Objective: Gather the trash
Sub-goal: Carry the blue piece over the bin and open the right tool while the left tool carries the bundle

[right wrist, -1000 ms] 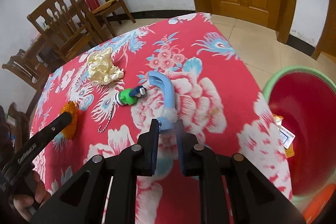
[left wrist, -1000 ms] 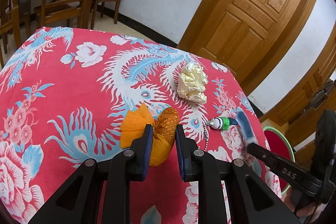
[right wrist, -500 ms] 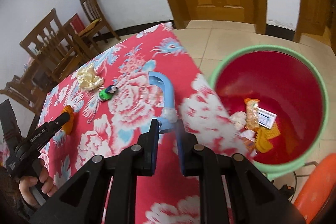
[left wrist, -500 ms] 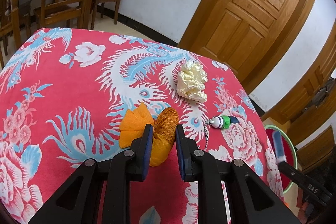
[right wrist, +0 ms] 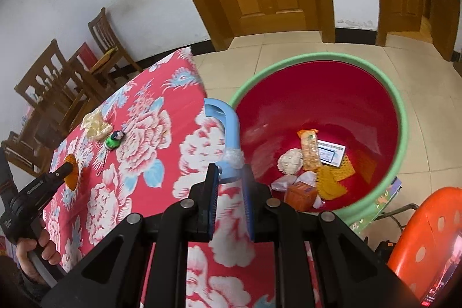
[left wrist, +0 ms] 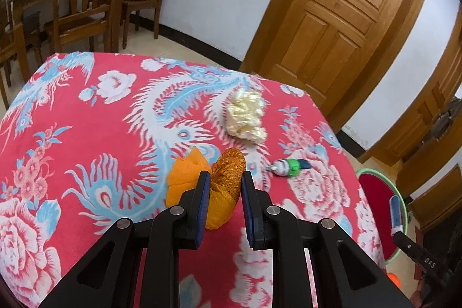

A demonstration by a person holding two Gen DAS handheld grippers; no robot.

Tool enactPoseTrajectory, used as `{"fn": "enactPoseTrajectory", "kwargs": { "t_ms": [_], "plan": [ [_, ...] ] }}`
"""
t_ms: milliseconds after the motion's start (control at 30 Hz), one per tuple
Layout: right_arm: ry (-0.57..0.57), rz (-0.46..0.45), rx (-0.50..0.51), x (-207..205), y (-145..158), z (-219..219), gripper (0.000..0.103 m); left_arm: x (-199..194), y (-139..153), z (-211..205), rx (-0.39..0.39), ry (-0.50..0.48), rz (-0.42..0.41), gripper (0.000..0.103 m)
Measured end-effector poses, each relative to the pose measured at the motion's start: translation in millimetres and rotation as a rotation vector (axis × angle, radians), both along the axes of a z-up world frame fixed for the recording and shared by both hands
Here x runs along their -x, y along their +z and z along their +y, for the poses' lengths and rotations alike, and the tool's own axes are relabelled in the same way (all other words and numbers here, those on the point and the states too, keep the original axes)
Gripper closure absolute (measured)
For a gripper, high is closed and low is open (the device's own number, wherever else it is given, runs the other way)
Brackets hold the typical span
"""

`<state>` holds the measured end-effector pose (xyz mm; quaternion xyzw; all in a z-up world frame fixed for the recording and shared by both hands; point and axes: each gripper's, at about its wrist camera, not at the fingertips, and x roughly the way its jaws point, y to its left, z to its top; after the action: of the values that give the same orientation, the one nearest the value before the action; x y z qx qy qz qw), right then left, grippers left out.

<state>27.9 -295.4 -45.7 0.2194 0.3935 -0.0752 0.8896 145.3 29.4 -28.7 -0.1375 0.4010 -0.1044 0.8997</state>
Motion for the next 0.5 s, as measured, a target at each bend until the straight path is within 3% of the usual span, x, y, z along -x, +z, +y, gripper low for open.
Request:
{"fn": "enactPoseTrajectory", "kwargs": {
  "t_ms": [500],
  "plan": [
    [-0.089,-0.023,-0.078,27.4,-7.3,-43.0,0.084,18.4,35.1,-67.9,-0.004,-0.170,-0.031,0.082]
  ]
}}
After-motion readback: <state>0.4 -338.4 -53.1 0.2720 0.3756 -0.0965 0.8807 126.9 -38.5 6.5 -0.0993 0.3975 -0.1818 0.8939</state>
